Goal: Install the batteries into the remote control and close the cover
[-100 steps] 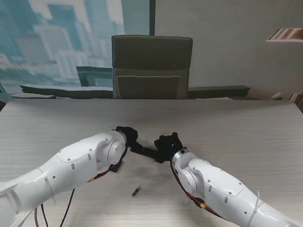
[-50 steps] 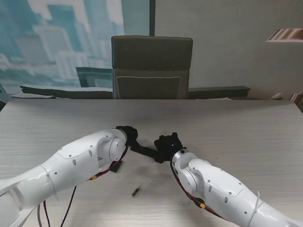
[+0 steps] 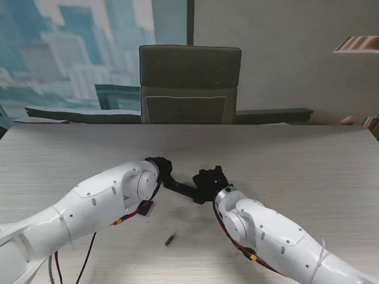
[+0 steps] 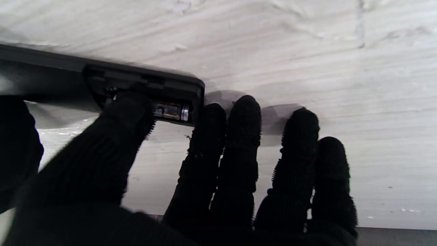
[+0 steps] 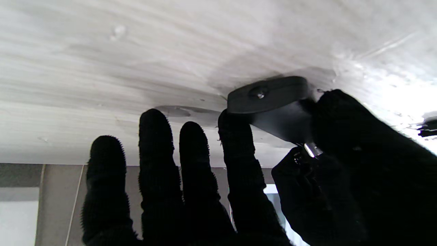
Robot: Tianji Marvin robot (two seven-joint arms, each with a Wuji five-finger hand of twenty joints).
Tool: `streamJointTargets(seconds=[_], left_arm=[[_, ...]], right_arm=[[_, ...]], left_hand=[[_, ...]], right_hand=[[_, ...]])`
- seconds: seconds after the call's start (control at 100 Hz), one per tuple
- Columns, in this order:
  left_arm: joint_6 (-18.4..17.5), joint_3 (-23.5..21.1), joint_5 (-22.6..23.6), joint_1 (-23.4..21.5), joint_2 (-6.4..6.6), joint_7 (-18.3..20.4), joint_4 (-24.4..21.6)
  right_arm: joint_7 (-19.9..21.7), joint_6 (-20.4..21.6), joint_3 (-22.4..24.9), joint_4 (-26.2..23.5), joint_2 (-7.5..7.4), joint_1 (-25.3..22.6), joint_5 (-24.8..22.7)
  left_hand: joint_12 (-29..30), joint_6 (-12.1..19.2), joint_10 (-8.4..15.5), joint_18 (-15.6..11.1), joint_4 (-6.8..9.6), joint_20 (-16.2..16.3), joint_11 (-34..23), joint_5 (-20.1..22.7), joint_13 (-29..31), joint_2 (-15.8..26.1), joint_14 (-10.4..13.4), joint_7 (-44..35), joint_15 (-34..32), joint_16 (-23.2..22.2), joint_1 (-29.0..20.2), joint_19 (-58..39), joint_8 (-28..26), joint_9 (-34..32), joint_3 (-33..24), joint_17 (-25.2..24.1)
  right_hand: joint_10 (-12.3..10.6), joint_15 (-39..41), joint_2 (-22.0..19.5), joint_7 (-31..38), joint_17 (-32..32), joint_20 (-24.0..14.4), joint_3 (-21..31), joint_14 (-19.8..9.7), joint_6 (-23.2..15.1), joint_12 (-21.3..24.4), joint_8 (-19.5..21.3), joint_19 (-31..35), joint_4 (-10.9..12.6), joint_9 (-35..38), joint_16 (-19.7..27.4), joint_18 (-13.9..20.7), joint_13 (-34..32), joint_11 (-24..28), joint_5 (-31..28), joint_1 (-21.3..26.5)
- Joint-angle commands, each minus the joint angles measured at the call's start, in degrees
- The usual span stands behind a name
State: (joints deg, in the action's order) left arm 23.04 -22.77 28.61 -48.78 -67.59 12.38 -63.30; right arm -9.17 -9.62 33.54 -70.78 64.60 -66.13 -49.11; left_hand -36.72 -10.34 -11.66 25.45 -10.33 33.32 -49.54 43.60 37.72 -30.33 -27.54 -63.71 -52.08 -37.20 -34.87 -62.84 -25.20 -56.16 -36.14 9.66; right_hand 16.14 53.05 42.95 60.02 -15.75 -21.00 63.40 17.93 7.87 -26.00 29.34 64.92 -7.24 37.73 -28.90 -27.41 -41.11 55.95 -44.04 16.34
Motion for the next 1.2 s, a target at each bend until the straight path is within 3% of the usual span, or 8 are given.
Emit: streamJointTargets(seconds=[0.0, 0.09, 0.19, 0.37, 0.67, 0.85, 1.19], left_arm=[[-0.24, 1.33, -0.35, -4.09, 0.79, 2.27, 2.49], [-0.73, 0.07, 0.04, -4.77, 1.26, 2.28, 1.47], [-1.24, -1.71, 0.23, -5.72, 1.73, 2.24, 0.28], [-1.43, -4.78, 0.99, -7.46, 2.49, 2.07, -1.82], [-1.25, -9.57, 2.16, -10.53, 3.12, 0.83, -4.68], [-1.44, -12.43, 2.68, -12.52, 2.66, -2.24, -5.39], [-2.24, -18.93, 4.96, -17.18, 2.69, -6.62, -8.71]], right_arm=[[1.60, 0.05, -0.58, 0.68, -0.17, -1.19, 0.08], [1.56, 0.07, -0.57, 0.66, -0.18, -1.18, 0.00], [1.50, -0.03, -0.50, 0.59, -0.19, -1.17, -0.13], [1.48, -0.08, 0.06, 0.13, -0.32, -1.20, -0.67], [1.40, 1.13, 1.29, -0.77, -0.74, -0.72, -2.37], [1.95, 2.02, 2.19, -2.23, -1.27, -0.47, -4.34], [0.11, 2.19, 5.54, -7.87, -1.90, -4.44, -8.49]], left_hand=[[8.48, 5.30, 3.71, -5.96, 8.89, -1.75, 9.91, -3.84, -2.59, 5.40, 7.56, 11.86, 14.08, 7.75, -1.33, 2.49, 4.24, 7.97, -2.48, -2.12], [9.14, 3.82, 3.55, -5.91, 9.73, -1.96, 9.88, -3.10, -3.29, 9.41, 7.34, 15.15, 14.55, 7.65, 6.76, 2.88, 1.61, 8.75, -0.43, -2.58], [9.21, 3.65, 3.41, -5.81, 8.67, -2.11, 10.13, -3.19, -3.71, 9.57, 7.24, 16.29, 14.92, 7.60, 8.75, 3.17, 0.19, 9.20, 2.79, -2.91], [9.13, 3.84, 3.10, -5.76, 8.72, -2.28, 10.58, -3.05, -4.12, 11.44, 6.97, 17.57, 15.31, 7.38, 8.40, 3.43, -1.12, 9.47, 8.75, -3.21], [9.13, 3.67, 2.70, -5.76, 9.46, -2.28, 10.84, -2.70, -4.30, 13.87, 6.52, 17.81, 15.43, 7.31, 7.71, 3.42, -1.31, 9.31, 9.24, -3.52], [9.12, 3.60, 2.39, -5.62, 9.80, -2.27, 10.95, -2.34, -4.44, 14.27, 6.22, 17.91, 15.45, 7.28, 7.43, 3.40, -1.34, 9.16, 9.60, -3.65], [9.35, 3.26, 1.90, -5.56, 10.01, -2.47, 11.79, -2.57, -5.09, 15.10, 5.88, 19.09, 16.03, 7.45, 7.31, 3.84, -0.90, 9.64, 10.89, -4.15]], right_hand=[[1.44, -0.12, -0.56, -3.03, 0.02, -0.42, 0.76, 0.20, -3.48, -0.22, -2.14, 1.44, 0.94, -0.49, 0.17, -1.45, -0.40, 0.18, -0.21, 0.20], [1.45, -0.28, -0.59, -3.42, 0.12, -0.40, 0.75, 0.16, -3.26, -0.21, -2.33, 1.39, 0.95, -0.68, 0.22, -1.42, -0.09, 0.14, 0.23, 0.24], [1.48, -0.59, -0.45, -4.11, 0.24, -0.37, 0.80, 0.11, -3.04, -0.18, -2.69, 1.31, 0.97, -1.01, 0.32, -1.43, 0.28, 0.04, 0.89, 0.39], [1.47, -1.43, -0.24, -4.90, 0.62, -0.26, 0.95, 0.00, -2.80, 0.00, -3.22, 1.06, 0.95, -1.68, 0.65, -1.40, 0.68, -0.44, 1.81, 0.51], [1.30, -2.73, -0.04, -8.33, 2.01, 0.50, 0.66, -0.71, -1.33, 0.07, -5.27, -0.49, 0.88, -4.35, 1.02, -1.26, 2.44, -0.84, 8.17, 0.41], [1.35, -3.67, -0.18, -10.41, 2.71, 0.81, -0.38, -1.15, -0.28, 0.13, -6.66, -1.00, 0.65, -6.71, 1.24, -0.87, 4.17, -1.12, 13.01, -0.58], [1.66, -5.60, -1.38, -11.11, 4.95, 1.07, -2.44, -1.66, 0.76, 0.35, -8.37, -1.31, 0.86, -12.07, 1.64, 0.34, 8.46, -1.44, 18.67, -0.91]])
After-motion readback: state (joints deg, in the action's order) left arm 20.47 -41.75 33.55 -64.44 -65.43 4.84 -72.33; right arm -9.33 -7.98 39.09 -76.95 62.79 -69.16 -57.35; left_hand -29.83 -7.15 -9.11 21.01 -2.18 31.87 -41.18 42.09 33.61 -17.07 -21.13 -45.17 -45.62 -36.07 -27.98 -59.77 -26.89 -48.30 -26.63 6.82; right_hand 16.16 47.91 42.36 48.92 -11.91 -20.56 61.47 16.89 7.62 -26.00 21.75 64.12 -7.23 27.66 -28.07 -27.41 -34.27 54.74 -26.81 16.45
